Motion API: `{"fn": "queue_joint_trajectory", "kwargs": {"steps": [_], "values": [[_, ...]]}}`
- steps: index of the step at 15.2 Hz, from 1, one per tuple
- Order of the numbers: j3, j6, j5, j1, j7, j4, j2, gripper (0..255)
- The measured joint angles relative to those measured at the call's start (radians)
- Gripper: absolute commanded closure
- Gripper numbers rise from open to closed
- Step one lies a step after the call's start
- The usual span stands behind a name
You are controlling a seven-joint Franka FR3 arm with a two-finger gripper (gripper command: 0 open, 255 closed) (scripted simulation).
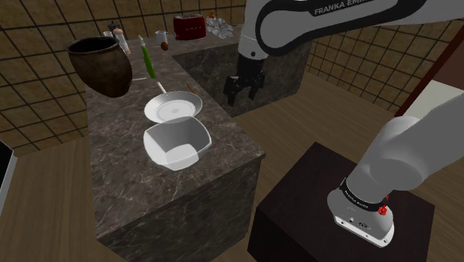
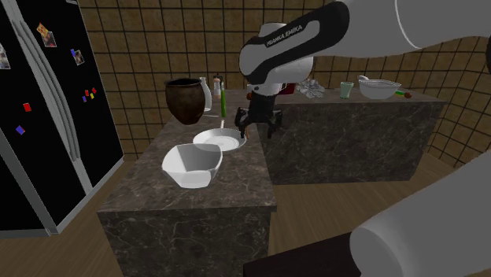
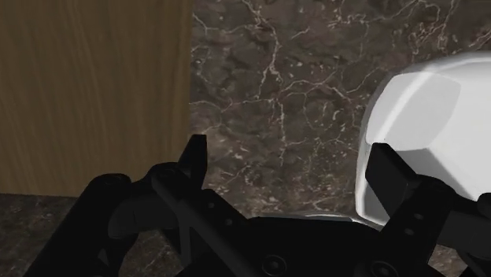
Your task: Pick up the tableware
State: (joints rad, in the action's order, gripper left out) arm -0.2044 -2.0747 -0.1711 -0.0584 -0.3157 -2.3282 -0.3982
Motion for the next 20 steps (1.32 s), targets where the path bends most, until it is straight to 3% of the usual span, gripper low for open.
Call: {"fn": "queue_joint_trajectory", "kwargs": {"steps": [10,19,20], "values": [[-0.09,-0.215,-0.05,-0.038,-0.16,0.163,0.333,0],[-0.102,-0.32,-0.05,-0.048,-0.173,0.143,0.413,0],[-0.101,-0.325,-0.051,-0.048,-0.171,0.14,0.415,255]]}}
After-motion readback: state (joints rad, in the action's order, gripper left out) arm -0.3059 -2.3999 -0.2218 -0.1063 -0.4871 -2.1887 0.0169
